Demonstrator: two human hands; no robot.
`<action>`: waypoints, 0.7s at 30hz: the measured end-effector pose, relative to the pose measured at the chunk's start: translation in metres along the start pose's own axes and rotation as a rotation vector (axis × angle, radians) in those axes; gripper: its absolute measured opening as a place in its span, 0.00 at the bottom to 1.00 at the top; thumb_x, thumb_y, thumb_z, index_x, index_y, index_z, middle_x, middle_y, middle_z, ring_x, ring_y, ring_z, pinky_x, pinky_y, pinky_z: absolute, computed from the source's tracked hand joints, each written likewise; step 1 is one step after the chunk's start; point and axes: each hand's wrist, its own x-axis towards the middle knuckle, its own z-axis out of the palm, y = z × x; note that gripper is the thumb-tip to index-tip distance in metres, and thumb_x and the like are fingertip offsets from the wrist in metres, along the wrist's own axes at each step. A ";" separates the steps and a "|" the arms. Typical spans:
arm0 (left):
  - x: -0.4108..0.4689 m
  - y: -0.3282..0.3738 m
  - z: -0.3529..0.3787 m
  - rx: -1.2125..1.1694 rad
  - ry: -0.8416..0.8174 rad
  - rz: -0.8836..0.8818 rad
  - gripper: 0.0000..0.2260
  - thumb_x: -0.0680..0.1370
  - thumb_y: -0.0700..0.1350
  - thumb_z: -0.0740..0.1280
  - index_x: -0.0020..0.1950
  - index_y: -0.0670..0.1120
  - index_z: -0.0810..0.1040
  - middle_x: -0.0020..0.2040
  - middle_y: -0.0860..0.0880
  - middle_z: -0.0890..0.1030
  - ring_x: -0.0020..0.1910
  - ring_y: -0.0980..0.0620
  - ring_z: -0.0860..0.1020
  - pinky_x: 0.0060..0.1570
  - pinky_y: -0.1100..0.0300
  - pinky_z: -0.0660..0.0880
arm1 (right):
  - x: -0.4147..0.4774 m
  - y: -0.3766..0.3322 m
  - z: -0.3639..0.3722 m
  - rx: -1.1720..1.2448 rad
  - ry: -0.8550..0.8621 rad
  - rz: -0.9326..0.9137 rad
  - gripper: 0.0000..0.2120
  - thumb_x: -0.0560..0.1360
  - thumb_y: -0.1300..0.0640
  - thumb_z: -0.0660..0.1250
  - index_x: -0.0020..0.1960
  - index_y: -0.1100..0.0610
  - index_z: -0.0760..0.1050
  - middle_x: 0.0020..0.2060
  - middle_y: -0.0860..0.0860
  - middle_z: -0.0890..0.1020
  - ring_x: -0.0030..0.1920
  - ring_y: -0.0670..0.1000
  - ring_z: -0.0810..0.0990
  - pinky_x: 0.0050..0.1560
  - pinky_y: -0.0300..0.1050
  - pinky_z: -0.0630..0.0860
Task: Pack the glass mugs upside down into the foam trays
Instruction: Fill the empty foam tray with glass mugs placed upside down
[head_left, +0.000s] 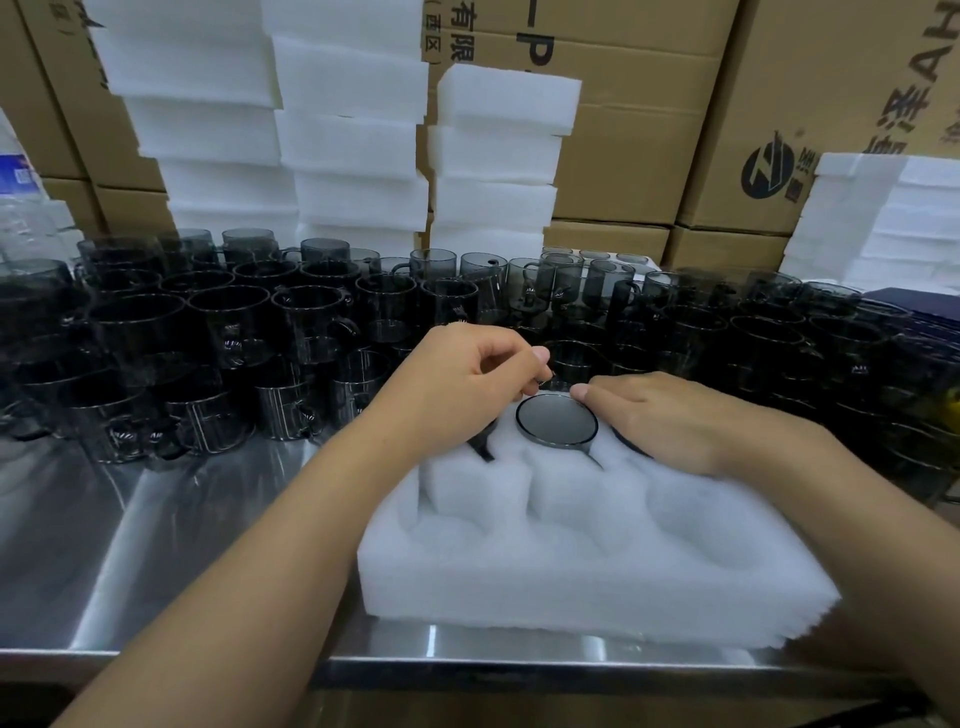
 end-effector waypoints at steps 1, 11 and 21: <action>0.000 0.000 0.001 0.001 0.022 0.002 0.10 0.75 0.53 0.63 0.37 0.56 0.82 0.36 0.57 0.83 0.38 0.57 0.81 0.49 0.51 0.79 | 0.001 0.000 0.000 0.016 -0.005 0.003 0.21 0.82 0.41 0.43 0.45 0.50 0.70 0.45 0.44 0.75 0.52 0.49 0.72 0.59 0.49 0.67; 0.008 -0.007 -0.026 0.040 0.810 -0.153 0.06 0.74 0.44 0.65 0.45 0.55 0.78 0.46 0.56 0.75 0.46 0.51 0.75 0.49 0.58 0.72 | 0.002 0.005 0.002 0.110 0.055 0.001 0.21 0.80 0.39 0.47 0.38 0.50 0.67 0.37 0.43 0.72 0.42 0.46 0.70 0.55 0.49 0.69; 0.006 -0.012 -0.023 0.587 0.517 -0.130 0.18 0.75 0.43 0.67 0.66 0.51 0.76 0.64 0.54 0.77 0.63 0.48 0.67 0.58 0.58 0.59 | 0.004 0.005 0.000 0.072 0.074 -0.042 0.22 0.81 0.42 0.48 0.36 0.53 0.67 0.35 0.47 0.73 0.37 0.44 0.70 0.43 0.44 0.67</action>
